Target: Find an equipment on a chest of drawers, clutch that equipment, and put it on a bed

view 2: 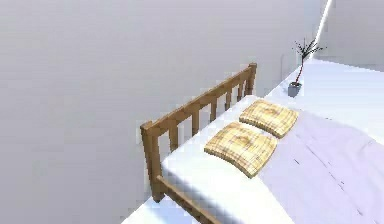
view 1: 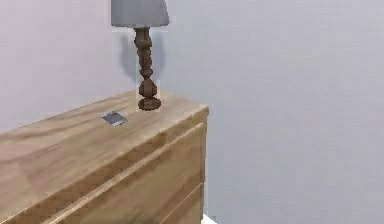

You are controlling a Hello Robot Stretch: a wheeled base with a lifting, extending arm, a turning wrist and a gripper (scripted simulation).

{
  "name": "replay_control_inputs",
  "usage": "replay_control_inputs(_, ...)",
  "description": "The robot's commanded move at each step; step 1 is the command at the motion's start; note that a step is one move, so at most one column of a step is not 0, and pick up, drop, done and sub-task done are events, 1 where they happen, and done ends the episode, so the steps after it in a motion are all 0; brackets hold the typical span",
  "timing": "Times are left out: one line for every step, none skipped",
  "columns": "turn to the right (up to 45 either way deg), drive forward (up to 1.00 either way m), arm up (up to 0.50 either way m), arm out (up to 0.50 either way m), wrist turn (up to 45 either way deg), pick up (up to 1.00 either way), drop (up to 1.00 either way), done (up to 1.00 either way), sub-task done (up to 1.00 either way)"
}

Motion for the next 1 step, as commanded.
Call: replay_control_inputs(-45.0, 0.00, 0.00, 0.00, 0.0, 0.00, 0.00, 0.00, 0.00)
